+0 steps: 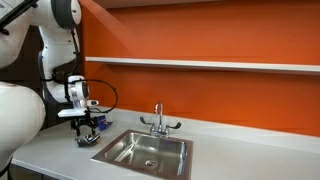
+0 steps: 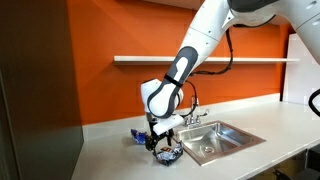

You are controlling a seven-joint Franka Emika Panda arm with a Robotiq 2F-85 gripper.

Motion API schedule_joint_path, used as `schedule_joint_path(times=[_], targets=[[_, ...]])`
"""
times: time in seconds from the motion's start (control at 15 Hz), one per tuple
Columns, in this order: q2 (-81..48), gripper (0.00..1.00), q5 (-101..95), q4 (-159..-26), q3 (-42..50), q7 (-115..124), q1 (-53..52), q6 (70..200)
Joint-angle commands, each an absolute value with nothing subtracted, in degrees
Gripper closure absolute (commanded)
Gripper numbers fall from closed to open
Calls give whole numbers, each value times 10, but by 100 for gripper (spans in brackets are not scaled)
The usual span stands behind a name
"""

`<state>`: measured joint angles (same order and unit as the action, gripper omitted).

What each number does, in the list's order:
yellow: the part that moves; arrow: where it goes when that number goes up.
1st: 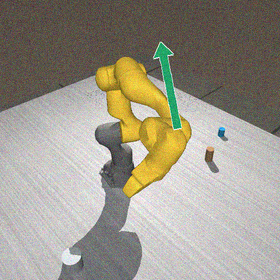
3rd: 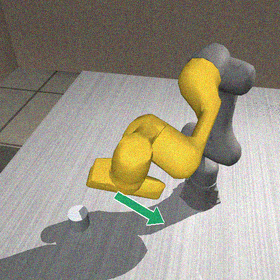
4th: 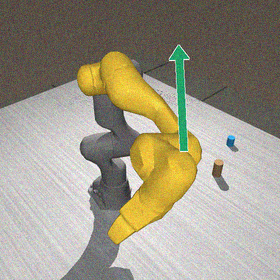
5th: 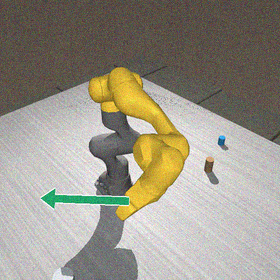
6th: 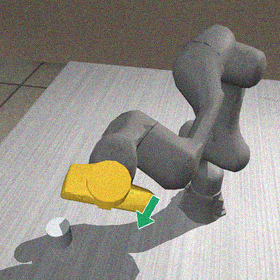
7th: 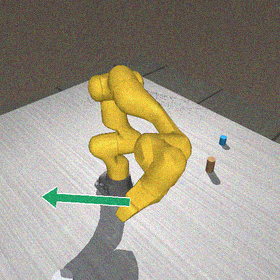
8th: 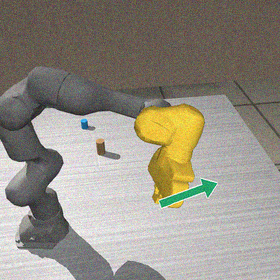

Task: Remove the snack packet from the sink

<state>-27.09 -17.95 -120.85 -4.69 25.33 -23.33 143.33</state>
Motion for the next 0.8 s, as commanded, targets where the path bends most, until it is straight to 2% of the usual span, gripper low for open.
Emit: schedule_joint_path(times=[0.0,0.73], targets=[[-240,0,-177,-1216,-45,255,-241,1419],[-126,0,-188,-1295,-5,318,-206,1426]])
